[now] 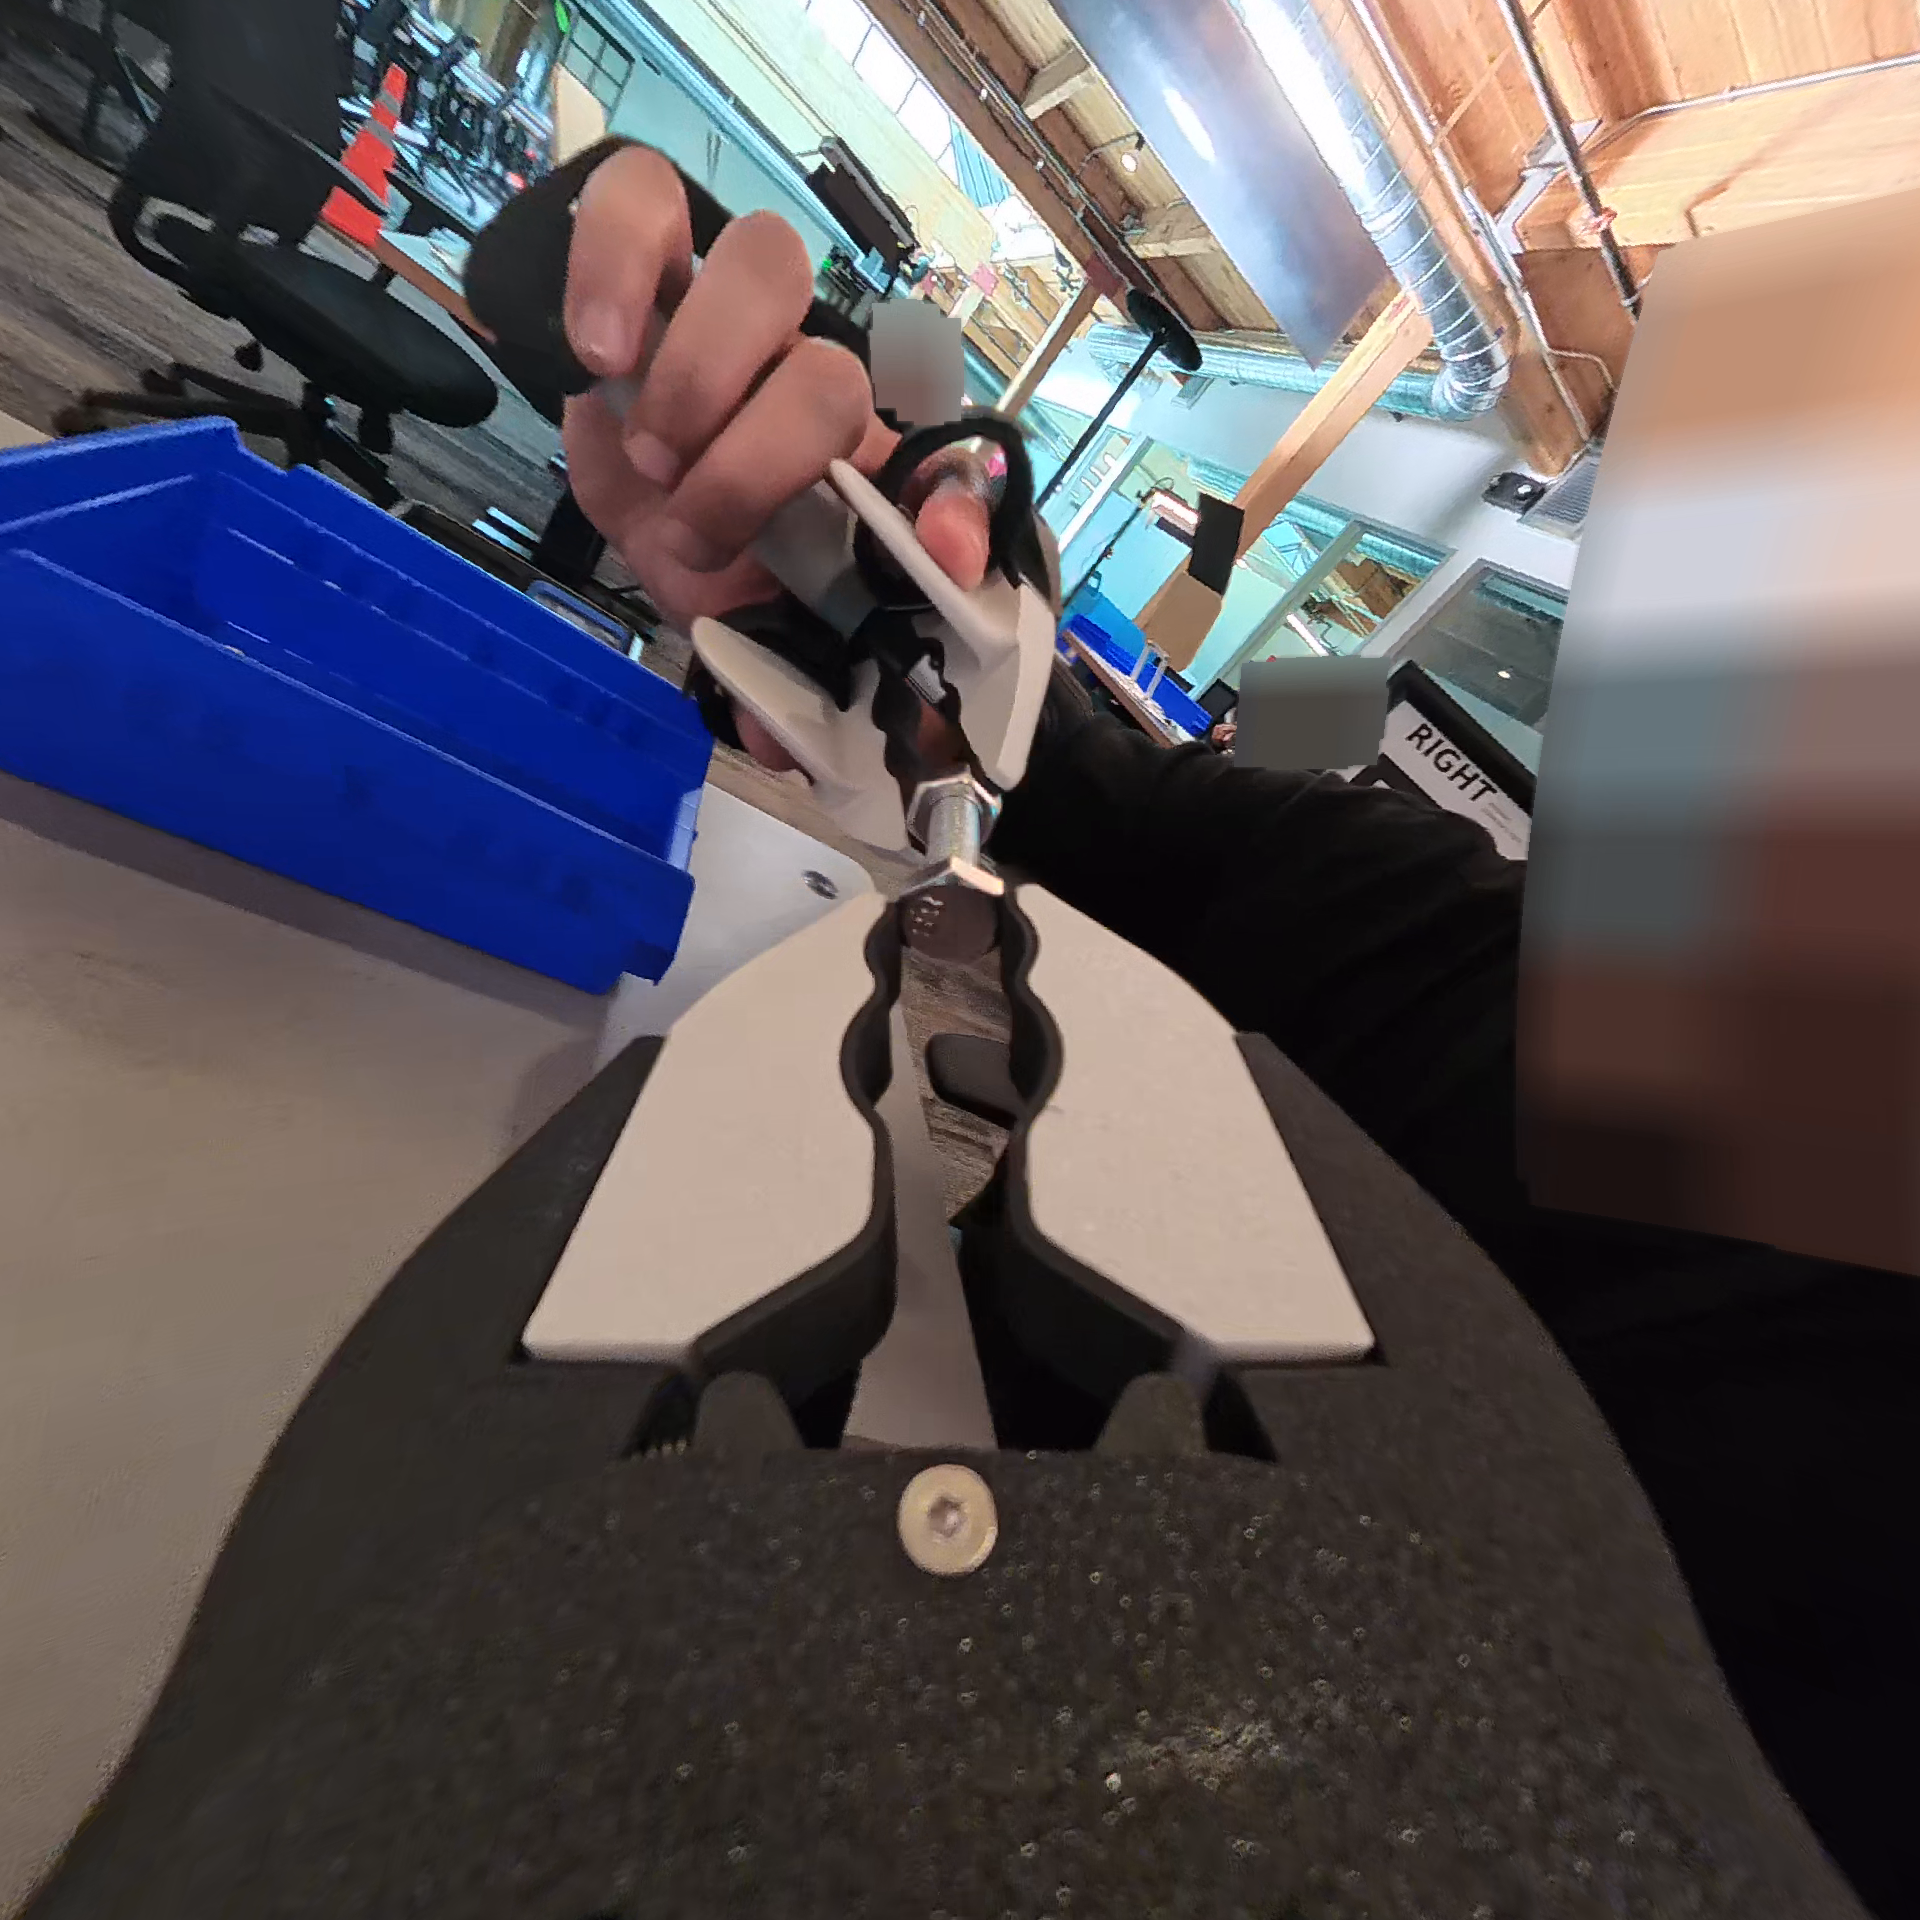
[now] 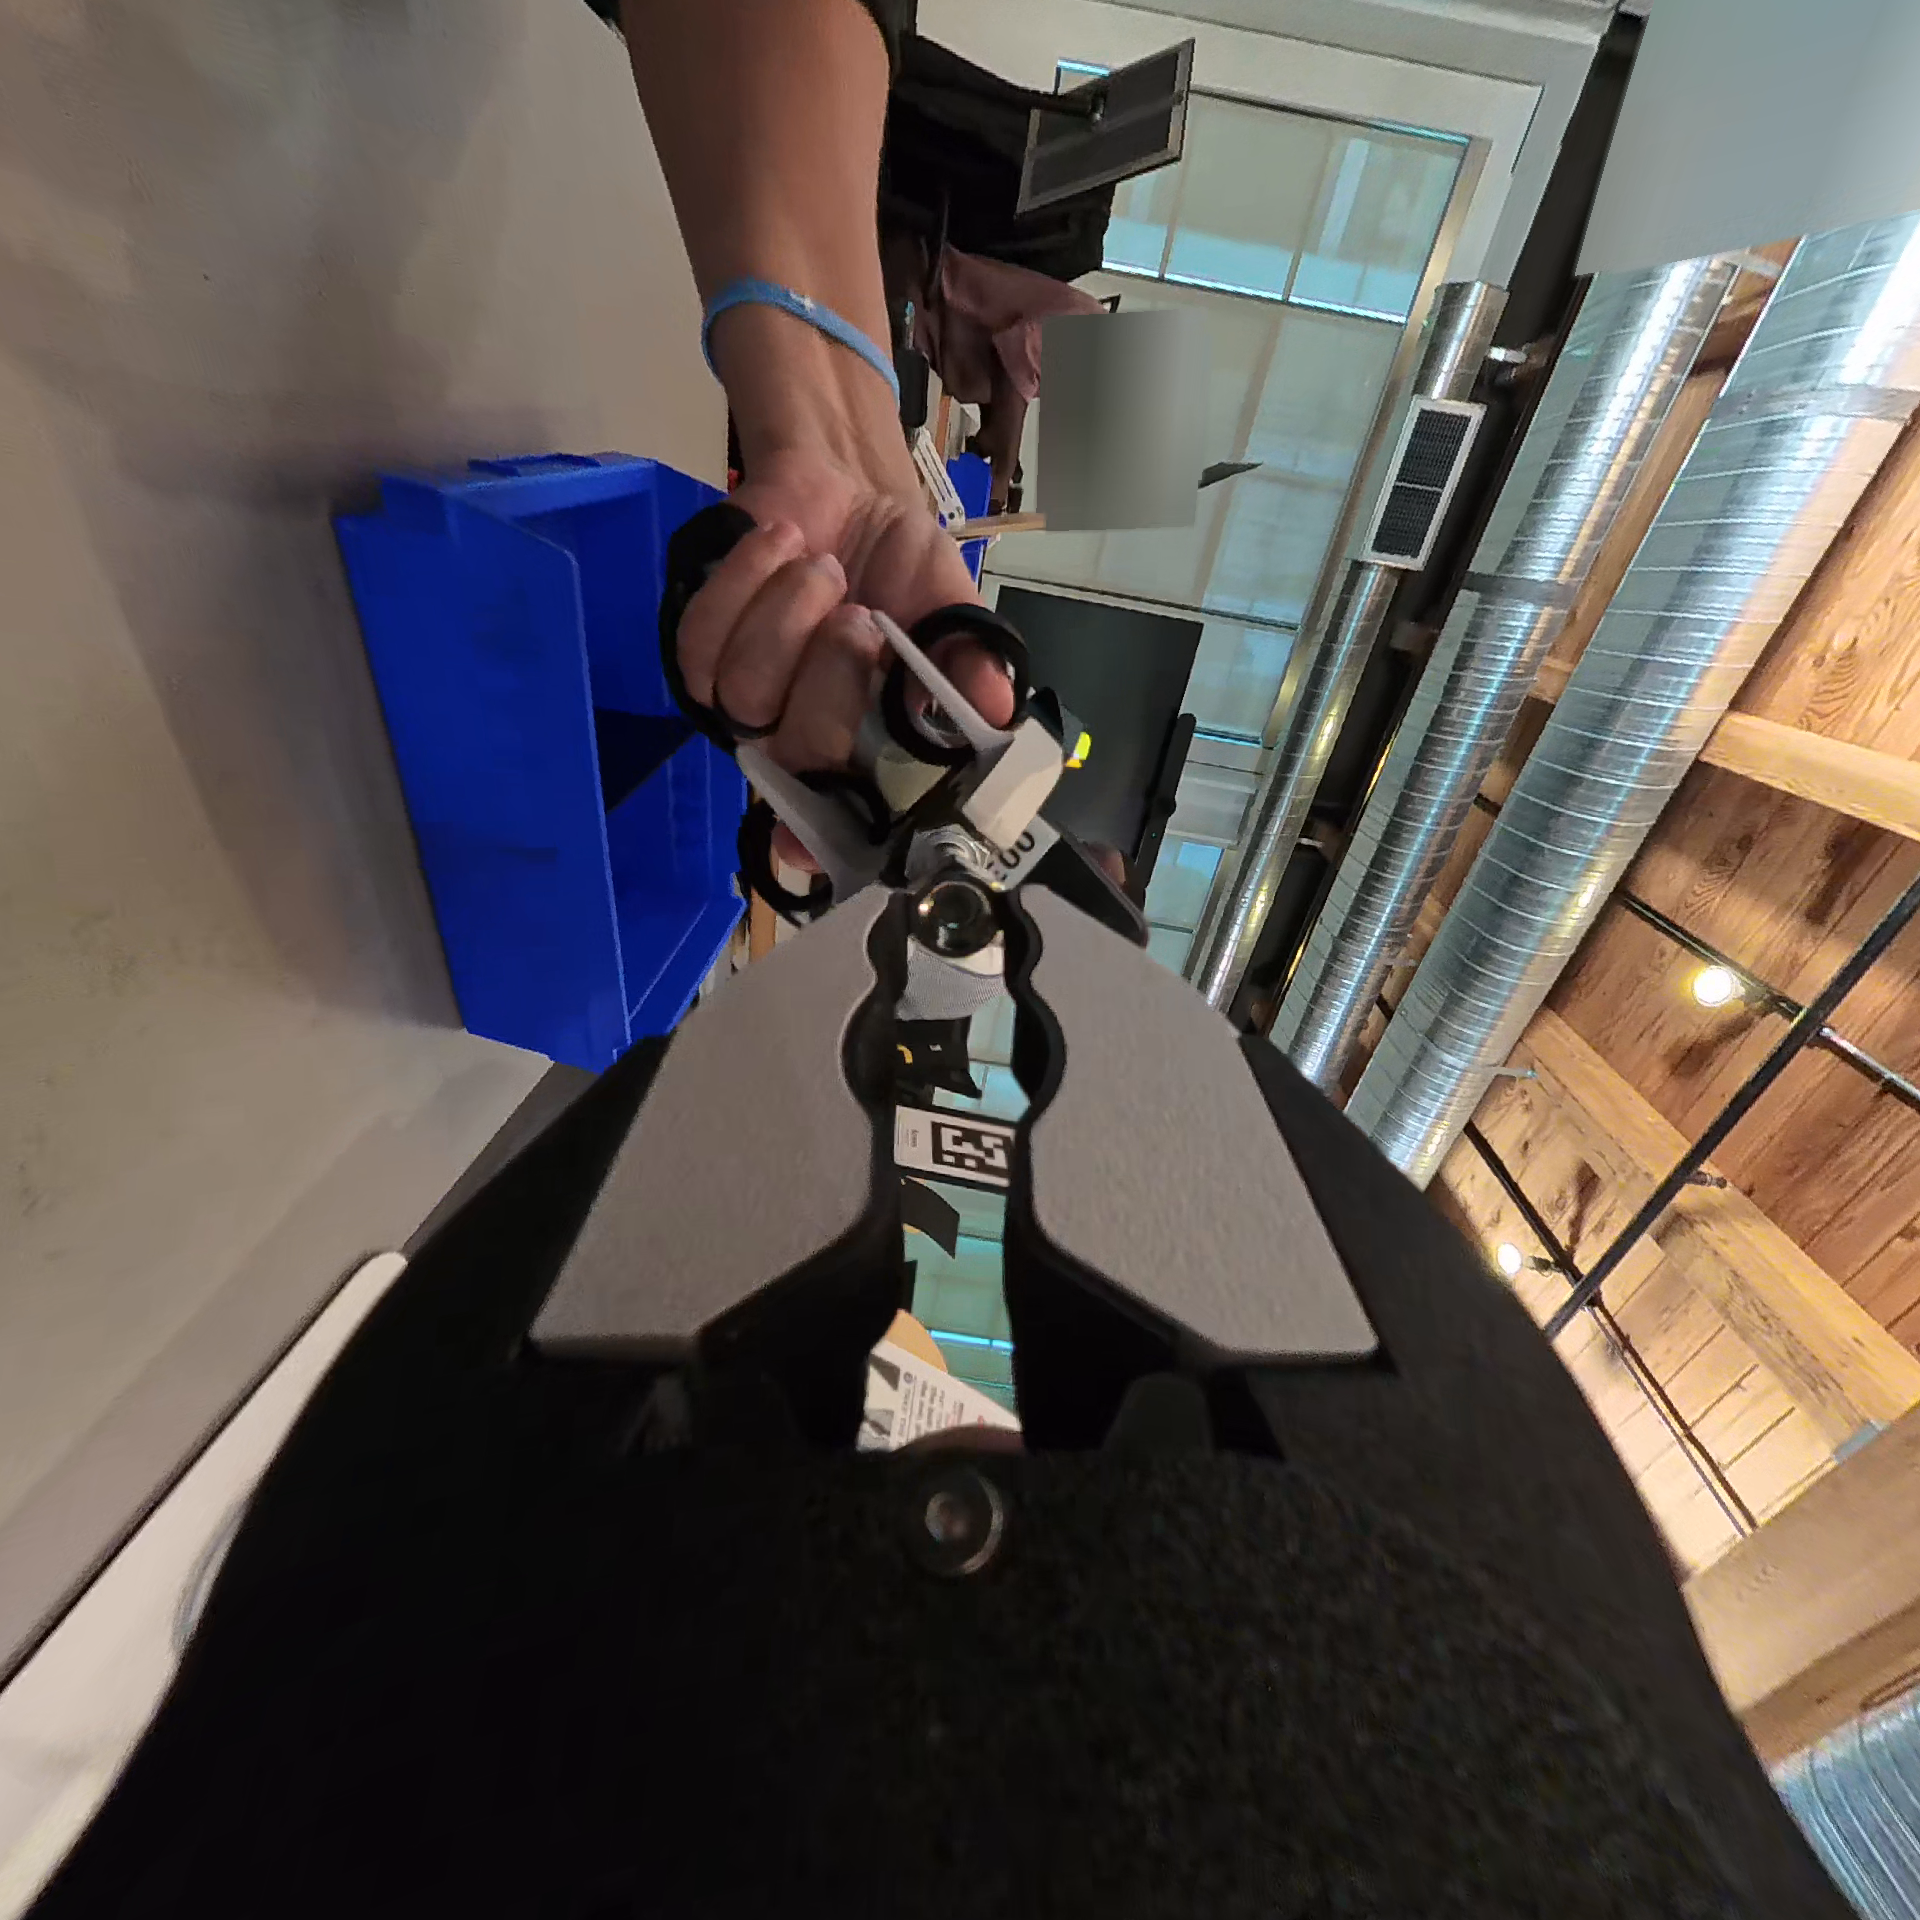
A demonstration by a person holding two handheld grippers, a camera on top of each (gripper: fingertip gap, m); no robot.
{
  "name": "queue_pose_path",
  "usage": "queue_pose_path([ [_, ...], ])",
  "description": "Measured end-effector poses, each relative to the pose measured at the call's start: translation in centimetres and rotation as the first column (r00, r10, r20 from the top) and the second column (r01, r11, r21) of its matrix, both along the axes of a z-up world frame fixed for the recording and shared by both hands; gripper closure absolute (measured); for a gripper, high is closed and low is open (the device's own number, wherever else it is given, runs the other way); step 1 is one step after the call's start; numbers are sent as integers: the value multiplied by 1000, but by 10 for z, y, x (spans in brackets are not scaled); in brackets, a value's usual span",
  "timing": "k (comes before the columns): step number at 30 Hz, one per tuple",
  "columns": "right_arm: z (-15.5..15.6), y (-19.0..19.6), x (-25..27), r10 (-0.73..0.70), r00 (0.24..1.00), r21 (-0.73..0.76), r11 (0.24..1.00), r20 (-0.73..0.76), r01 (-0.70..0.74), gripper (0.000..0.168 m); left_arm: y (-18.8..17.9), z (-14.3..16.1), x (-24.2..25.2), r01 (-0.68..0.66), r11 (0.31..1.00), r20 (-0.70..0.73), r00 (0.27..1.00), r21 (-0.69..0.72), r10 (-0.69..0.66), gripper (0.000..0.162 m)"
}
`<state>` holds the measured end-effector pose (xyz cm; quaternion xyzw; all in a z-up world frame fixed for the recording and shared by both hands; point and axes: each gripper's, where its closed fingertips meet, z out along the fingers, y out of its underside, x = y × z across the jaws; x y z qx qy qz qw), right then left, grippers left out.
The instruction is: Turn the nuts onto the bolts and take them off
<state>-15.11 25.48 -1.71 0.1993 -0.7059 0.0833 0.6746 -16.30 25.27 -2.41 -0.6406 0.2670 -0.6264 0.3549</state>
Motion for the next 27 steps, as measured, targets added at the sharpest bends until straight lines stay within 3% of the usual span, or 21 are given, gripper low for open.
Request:
queue_pose_path([
  [6,-9,-8,2,35,999,208,977,29,-40,151,-7,-8,2,75,995,-5,997,-59,-75,145],
  [11,-9,-6,0,14,1000,267,963,16,-18,150,-5,-8,0,55,997,-24,998,-49,-56,145],
  [14,-7,-1,-1,-17,999,171,985,40,10,151,-2,-7,-1,23,1000,-32,999,-13,-24,145],
  [19,-4,1,-2,-39,993,-121,991,108,52,151,-1,-3,-1,-20,996,-62,998,84,25,145],
  [27,-3,3,-2,13,967,-533,836,255,129,152,-1,-4,0,-63,980,-94,992,189,82,145],
])
